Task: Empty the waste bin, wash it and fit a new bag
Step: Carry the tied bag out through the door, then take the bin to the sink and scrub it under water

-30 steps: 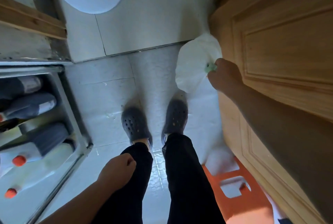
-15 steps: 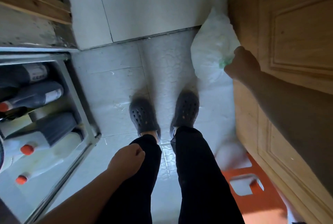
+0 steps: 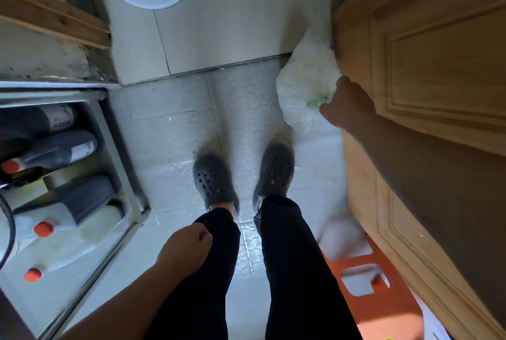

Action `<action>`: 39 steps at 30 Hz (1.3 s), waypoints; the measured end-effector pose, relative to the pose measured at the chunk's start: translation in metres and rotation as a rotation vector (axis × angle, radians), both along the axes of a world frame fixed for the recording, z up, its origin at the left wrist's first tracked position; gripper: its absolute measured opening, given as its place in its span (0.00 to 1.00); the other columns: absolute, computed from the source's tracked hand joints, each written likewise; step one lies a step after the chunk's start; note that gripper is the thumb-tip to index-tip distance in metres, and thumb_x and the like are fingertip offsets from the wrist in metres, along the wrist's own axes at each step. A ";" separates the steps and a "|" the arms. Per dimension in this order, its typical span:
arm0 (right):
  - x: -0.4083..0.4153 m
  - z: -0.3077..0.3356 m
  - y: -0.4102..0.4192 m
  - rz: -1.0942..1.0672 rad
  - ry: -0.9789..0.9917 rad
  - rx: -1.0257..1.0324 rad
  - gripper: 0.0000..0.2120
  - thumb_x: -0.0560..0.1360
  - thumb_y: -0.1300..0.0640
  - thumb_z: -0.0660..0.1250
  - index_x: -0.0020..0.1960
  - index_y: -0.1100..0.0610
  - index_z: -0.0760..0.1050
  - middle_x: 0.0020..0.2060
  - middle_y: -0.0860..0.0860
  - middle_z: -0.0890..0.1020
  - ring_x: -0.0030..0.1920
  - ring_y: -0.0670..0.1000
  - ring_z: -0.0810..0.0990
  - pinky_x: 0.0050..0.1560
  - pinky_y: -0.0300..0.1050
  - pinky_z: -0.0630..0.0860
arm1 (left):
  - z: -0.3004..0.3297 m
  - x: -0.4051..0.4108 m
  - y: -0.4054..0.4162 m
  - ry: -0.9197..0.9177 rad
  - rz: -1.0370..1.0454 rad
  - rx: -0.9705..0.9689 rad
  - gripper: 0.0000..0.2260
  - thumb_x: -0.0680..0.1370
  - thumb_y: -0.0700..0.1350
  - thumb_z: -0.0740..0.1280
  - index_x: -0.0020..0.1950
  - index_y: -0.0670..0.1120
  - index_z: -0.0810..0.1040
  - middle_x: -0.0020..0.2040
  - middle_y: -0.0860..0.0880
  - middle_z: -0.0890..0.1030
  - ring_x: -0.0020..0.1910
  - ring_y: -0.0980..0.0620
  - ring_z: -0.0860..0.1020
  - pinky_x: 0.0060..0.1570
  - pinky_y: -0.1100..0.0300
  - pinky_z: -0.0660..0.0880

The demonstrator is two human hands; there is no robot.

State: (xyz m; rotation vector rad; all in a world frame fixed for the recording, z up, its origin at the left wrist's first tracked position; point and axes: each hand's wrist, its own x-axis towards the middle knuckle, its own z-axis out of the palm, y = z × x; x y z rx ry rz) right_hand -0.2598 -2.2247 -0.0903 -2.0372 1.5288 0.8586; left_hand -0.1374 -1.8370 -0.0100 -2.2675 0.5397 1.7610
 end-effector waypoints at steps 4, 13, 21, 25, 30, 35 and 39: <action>0.005 0.001 0.007 0.064 0.010 -0.051 0.28 0.70 0.49 0.70 0.65 0.58 0.66 0.60 0.59 0.73 0.57 0.63 0.76 0.46 0.49 0.70 | -0.001 0.000 0.005 -0.013 0.016 -0.005 0.09 0.80 0.48 0.61 0.47 0.47 0.80 0.44 0.52 0.82 0.44 0.53 0.79 0.46 0.58 0.74; 0.001 0.036 0.053 0.330 -0.165 -0.168 0.28 0.72 0.47 0.68 0.67 0.59 0.68 0.69 0.60 0.68 0.69 0.64 0.66 0.66 0.58 0.68 | 0.017 -0.002 0.012 -0.002 0.050 -0.018 0.08 0.80 0.47 0.61 0.46 0.50 0.79 0.42 0.55 0.81 0.42 0.57 0.77 0.38 0.63 0.69; 0.002 0.109 0.123 0.258 0.004 0.554 0.14 0.75 0.54 0.63 0.34 0.55 0.64 0.32 0.51 0.69 0.36 0.54 0.70 0.31 0.44 0.62 | 0.081 0.015 0.012 -0.025 0.169 -0.021 0.10 0.80 0.46 0.62 0.45 0.43 0.80 0.40 0.49 0.81 0.39 0.52 0.78 0.36 0.61 0.70; 0.008 0.176 0.148 0.300 -0.061 0.533 0.18 0.74 0.56 0.62 0.31 0.53 0.57 0.28 0.49 0.63 0.28 0.49 0.61 0.28 0.44 0.56 | 0.136 0.027 0.014 -0.024 0.344 -0.014 0.10 0.79 0.46 0.63 0.46 0.43 0.81 0.44 0.45 0.83 0.46 0.43 0.82 0.51 0.47 0.80; 0.011 0.275 0.166 0.280 -0.101 0.487 0.10 0.74 0.54 0.63 0.39 0.60 0.71 0.35 0.56 0.76 0.38 0.58 0.74 0.37 0.51 0.75 | 0.223 0.039 0.031 -0.017 0.448 -0.064 0.12 0.77 0.43 0.64 0.43 0.36 0.81 0.43 0.37 0.84 0.45 0.36 0.82 0.51 0.40 0.80; 0.005 0.377 0.179 0.214 -0.082 0.484 0.14 0.72 0.54 0.64 0.33 0.63 0.69 0.32 0.62 0.72 0.38 0.65 0.79 0.33 0.47 0.65 | 0.304 0.053 0.049 -0.067 0.618 -0.166 0.12 0.76 0.43 0.65 0.45 0.34 0.80 0.46 0.34 0.83 0.48 0.34 0.81 0.53 0.39 0.78; -0.001 0.438 0.185 0.172 -0.110 0.437 0.12 0.73 0.51 0.65 0.44 0.61 0.78 0.43 0.57 0.83 0.46 0.57 0.82 0.46 0.50 0.77 | 0.359 0.060 0.065 -0.100 0.733 -0.252 0.10 0.77 0.44 0.65 0.44 0.39 0.82 0.44 0.40 0.85 0.42 0.40 0.81 0.51 0.44 0.80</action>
